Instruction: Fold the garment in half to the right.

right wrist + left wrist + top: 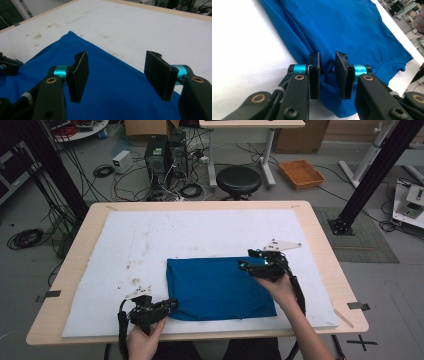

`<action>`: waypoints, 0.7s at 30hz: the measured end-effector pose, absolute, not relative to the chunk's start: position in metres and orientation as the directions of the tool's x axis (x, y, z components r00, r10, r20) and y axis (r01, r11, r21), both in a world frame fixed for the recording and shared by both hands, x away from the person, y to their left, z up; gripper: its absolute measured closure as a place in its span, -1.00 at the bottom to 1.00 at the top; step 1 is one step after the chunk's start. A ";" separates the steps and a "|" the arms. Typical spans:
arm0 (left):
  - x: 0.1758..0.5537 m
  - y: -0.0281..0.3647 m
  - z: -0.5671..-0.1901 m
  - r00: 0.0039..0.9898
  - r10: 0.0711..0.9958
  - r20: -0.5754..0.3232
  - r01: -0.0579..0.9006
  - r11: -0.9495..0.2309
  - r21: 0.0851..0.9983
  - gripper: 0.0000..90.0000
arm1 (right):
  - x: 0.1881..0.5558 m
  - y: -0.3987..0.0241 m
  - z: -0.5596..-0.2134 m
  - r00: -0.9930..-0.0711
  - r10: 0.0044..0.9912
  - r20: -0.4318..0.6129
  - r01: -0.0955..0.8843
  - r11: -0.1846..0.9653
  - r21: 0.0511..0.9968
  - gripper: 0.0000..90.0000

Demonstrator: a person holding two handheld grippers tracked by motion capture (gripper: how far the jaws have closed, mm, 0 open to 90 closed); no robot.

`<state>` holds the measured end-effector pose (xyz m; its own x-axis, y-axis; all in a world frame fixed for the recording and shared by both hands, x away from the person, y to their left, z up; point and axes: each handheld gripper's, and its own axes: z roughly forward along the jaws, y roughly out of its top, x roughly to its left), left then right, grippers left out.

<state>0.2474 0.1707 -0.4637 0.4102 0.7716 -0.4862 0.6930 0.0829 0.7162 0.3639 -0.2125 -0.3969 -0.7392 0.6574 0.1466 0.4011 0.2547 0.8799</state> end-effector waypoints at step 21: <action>0.238 0.171 -0.470 0.441 0.776 -0.452 0.647 0.075 0.759 0.79 | 0.427 -0.041 -0.407 -0.845 0.496 0.199 0.439 0.431 0.789 0.17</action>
<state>0.2384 0.1715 -0.4696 0.4407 0.7757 -0.4518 0.6467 0.0748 0.7591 0.4267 -0.0411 -0.4069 -0.8450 0.4961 0.1995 0.4389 0.4305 0.7886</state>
